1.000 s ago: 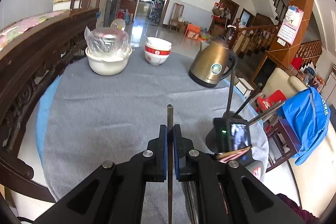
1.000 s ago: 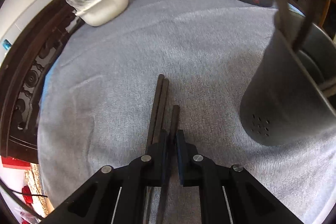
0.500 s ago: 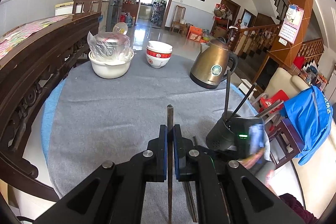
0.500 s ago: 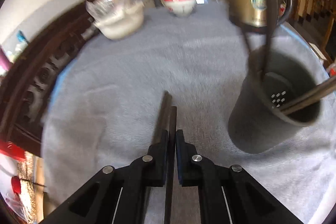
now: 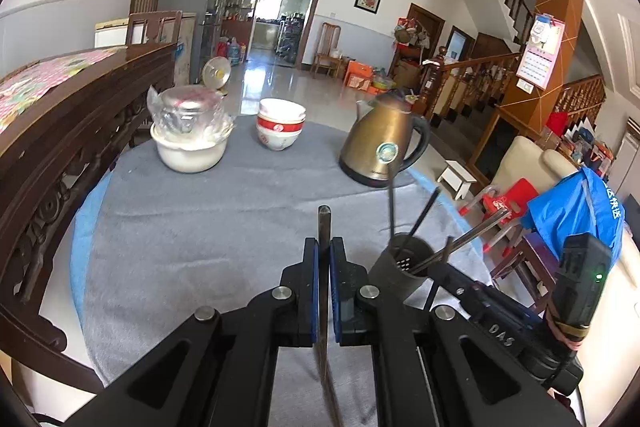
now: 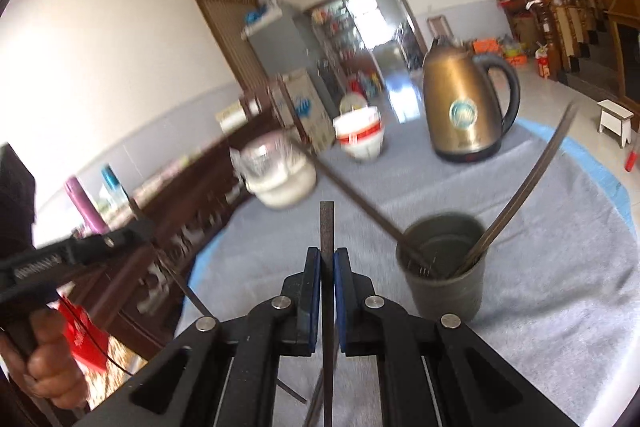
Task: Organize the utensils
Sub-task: 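Lift the left chopstick over the grey holder while the right gripper carries its chopstick there, then open the left gripper over the holder while the right gripper releases its chopstick, then move both open grippers back toward the last chopstick on the cloth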
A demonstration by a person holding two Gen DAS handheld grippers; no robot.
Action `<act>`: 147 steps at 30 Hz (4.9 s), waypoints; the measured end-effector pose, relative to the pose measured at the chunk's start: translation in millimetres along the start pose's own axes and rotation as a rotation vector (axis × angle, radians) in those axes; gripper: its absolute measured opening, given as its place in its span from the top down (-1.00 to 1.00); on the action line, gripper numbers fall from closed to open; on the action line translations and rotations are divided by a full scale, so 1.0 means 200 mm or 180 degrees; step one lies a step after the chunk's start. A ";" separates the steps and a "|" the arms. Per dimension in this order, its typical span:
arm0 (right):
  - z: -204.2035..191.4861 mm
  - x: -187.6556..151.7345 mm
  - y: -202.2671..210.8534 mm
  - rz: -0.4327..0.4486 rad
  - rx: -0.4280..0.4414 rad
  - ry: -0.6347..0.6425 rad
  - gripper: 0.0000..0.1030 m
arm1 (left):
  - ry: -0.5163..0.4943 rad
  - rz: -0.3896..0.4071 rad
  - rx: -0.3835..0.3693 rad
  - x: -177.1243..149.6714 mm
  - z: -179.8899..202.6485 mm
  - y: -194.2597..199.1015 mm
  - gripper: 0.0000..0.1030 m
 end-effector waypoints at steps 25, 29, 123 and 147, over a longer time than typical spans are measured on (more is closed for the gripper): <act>0.06 0.58 0.41 0.1183 -0.0134 -0.0037 0.85 | -0.0064 0.0527 -0.0264 0.35 0.40 0.00 0.89; 0.04 0.62 0.44 0.1329 -0.0158 0.0021 0.85 | -0.0099 0.0634 -0.0312 0.40 0.49 -0.01 0.89; -0.14 0.05 0.64 0.0525 -0.0289 -0.0185 -0.14 | -0.0754 -0.0024 0.1236 -0.34 -0.05 0.48 -0.67; -0.17 -0.05 0.65 0.0427 -0.0168 -0.0147 -0.14 | -0.1089 0.0155 0.1609 -0.32 -0.03 0.55 -0.70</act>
Point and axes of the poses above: each gripper's, at about its wrist camera, not at the fingertips, and y roughly against the way its jaws point, z to its right, x to its top, the point moved 9 cm from there along -y, roughly the way its jaws point, and after that the axes turned 7 degrees about z, right-handed, at the moved point
